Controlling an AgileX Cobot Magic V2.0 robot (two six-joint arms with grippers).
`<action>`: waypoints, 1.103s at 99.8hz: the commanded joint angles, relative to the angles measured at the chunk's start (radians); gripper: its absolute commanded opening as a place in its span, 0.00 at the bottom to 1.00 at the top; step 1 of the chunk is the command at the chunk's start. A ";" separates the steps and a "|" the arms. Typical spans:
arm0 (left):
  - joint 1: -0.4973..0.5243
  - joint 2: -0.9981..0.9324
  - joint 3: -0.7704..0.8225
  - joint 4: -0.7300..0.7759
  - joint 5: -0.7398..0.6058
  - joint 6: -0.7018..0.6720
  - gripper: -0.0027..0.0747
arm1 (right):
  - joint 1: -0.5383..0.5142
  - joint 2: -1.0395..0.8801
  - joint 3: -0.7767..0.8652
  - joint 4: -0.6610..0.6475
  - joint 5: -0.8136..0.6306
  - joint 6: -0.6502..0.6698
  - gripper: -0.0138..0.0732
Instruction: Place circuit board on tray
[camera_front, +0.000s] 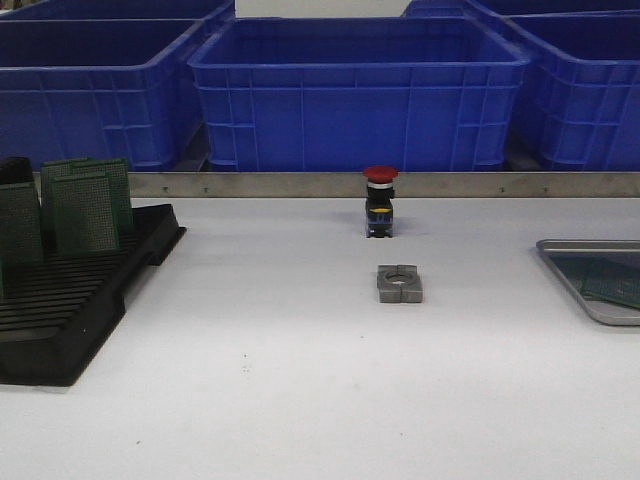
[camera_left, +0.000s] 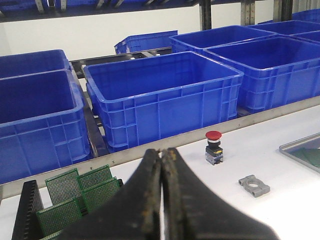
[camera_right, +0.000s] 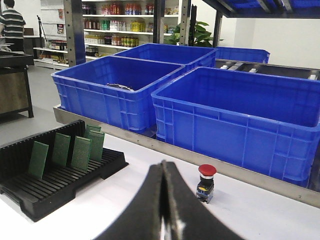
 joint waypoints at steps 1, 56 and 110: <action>-0.010 0.009 -0.025 -0.018 -0.067 -0.003 0.01 | 0.000 0.011 -0.024 0.007 -0.029 -0.007 0.09; 0.088 0.000 0.068 0.483 -0.163 -0.555 0.01 | 0.000 0.011 -0.024 0.007 -0.029 -0.007 0.09; 0.247 -0.228 0.338 0.799 -0.061 -0.911 0.01 | 0.000 0.011 -0.024 0.007 -0.026 -0.007 0.09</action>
